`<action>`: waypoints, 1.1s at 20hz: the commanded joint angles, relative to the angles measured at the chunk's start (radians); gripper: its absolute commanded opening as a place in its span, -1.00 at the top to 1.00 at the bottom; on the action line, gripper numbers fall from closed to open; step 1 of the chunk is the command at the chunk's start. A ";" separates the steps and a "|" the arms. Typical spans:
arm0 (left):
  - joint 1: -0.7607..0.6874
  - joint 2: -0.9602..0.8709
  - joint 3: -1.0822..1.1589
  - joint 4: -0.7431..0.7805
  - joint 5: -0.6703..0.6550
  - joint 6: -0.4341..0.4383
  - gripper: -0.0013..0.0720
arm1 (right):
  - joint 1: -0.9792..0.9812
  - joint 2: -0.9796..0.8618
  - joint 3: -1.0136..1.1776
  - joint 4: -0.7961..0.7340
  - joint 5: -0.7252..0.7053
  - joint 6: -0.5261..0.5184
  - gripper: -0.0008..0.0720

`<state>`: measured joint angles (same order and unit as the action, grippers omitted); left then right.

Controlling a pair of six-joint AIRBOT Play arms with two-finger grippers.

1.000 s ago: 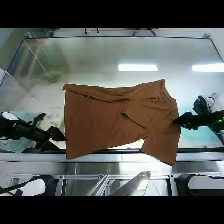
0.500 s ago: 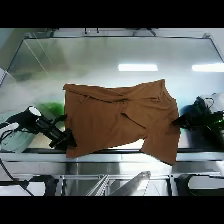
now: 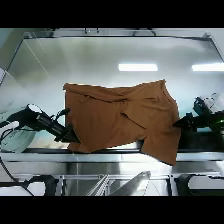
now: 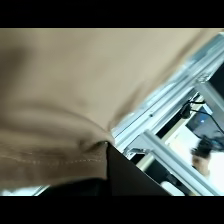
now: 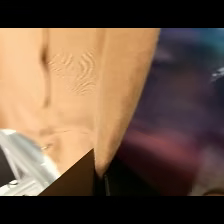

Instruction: Fold the shirts.

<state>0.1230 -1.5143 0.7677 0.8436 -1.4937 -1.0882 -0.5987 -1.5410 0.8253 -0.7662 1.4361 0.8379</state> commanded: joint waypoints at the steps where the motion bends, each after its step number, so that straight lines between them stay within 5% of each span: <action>1: 0.039 0.099 0.127 -0.063 -0.057 0.015 0.92 | -0.021 0.080 0.057 0.116 0.134 0.026 0.91; 6: 0.299 0.353 0.330 -0.518 -0.071 0.087 0.92 | -0.093 0.374 0.168 0.739 0.166 0.002 0.91; 9: 0.488 0.505 0.426 -0.833 -0.104 0.166 0.92 | -0.112 0.600 0.196 1.038 0.038 -0.060 0.91; 14: 0.774 0.618 0.538 -0.947 -0.193 0.144 0.92 | -0.153 0.888 0.220 0.982 -0.320 -0.110 0.91; 22: 0.709 0.545 0.538 -1.260 -0.330 0.137 0.93 | -0.198 0.990 0.350 0.934 -0.261 -0.153 0.91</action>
<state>0.8436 -0.9573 1.3006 -0.3016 -1.7615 -0.9524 -0.7906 -0.5991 1.1309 0.1661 1.1782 0.7189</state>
